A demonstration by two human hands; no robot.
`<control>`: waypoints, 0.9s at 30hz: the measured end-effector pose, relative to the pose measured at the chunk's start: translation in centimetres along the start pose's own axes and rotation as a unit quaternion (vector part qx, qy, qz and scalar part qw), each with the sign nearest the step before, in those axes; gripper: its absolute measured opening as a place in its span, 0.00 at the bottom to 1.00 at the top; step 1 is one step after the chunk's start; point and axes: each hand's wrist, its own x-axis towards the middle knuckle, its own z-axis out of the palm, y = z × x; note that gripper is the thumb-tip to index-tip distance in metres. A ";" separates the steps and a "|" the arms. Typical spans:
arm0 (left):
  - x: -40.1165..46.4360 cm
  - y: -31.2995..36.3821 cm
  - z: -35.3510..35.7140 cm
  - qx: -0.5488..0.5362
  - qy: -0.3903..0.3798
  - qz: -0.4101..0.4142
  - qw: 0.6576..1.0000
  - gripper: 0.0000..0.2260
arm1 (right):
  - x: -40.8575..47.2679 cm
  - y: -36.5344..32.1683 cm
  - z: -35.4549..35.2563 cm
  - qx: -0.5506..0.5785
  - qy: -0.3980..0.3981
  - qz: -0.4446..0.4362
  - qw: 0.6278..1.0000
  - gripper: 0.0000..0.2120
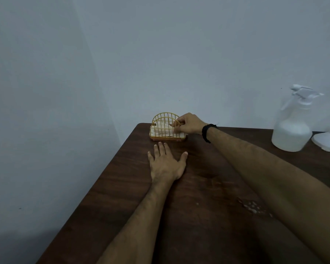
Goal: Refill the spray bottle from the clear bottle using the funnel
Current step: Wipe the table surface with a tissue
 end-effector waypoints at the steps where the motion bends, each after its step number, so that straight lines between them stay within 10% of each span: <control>1: 0.0 0.0 0.0 -0.001 -0.002 -0.001 1.000 0.43 | 0.1 0.0 -0.2 0.023 -0.006 0.009 1.000 0.10; 8: -0.2 0.3 -0.3 0.004 -0.003 -0.006 1.000 0.42 | 1.0 -1.4 -1.5 0.002 -0.016 0.051 0.999 0.21; 27: 0.0 0.0 -0.3 0.009 -0.011 -0.009 1.000 0.43 | 2.3 -0.4 -1.7 0.020 -0.047 -0.022 0.998 0.04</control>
